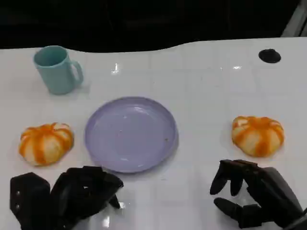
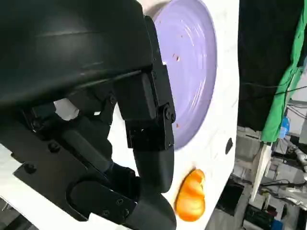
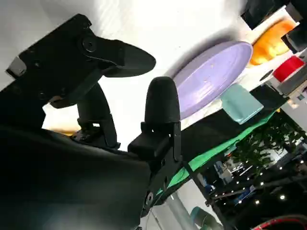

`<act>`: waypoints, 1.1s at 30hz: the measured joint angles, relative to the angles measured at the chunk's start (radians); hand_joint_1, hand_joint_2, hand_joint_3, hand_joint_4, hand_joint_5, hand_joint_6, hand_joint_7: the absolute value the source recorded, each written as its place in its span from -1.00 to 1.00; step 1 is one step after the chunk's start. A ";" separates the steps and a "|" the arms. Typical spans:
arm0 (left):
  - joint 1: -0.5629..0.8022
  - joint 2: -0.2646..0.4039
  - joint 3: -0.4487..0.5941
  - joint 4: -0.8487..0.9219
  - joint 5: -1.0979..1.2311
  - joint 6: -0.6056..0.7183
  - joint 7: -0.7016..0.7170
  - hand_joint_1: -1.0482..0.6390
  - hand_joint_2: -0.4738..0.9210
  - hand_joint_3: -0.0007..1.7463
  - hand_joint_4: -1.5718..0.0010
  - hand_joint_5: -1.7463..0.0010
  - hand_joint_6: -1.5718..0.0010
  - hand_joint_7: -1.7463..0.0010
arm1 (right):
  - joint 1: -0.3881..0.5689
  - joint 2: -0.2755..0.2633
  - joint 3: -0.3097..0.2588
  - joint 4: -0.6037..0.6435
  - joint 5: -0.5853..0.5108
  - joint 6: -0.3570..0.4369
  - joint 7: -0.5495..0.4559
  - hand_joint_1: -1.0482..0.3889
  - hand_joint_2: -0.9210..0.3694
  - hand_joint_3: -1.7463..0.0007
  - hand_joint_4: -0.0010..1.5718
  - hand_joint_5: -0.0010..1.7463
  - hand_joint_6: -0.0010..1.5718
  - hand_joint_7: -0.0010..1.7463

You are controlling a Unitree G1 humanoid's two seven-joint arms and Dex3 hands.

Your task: Grasp the bread from the table and place it into the plate.

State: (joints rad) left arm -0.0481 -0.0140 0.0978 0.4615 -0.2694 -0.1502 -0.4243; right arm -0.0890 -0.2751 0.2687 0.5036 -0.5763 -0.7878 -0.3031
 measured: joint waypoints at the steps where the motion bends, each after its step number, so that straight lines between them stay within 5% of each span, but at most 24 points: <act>1: 0.000 0.000 0.000 0.000 0.000 0.000 0.000 -1.00 0.51 -0.67 -0.17 -0.68 -0.99 0.65 | 0.000 0.000 0.000 0.000 0.000 0.000 0.000 0.04 -0.29 -0.05 -0.24 0.97 -0.27 0.68; 26: 0.000 0.000 0.000 -0.003 -0.001 0.004 0.000 -1.00 0.52 -0.69 -0.14 -0.72 -0.98 0.66 | 0.000 0.000 0.007 0.004 -0.001 0.012 0.007 0.03 -0.30 -0.03 -0.24 0.93 -0.27 0.68; 33: -0.001 0.000 0.001 -0.001 -0.001 0.004 0.000 -1.00 0.53 -0.68 -0.14 -0.71 -0.98 0.66 | -0.001 0.000 0.006 0.004 0.001 0.013 0.007 0.02 -0.35 -0.01 -0.21 0.67 -0.16 0.23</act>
State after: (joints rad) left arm -0.0493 -0.0141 0.0986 0.4602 -0.2702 -0.1467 -0.4244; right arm -0.0900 -0.2750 0.2749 0.5080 -0.5752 -0.7746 -0.2963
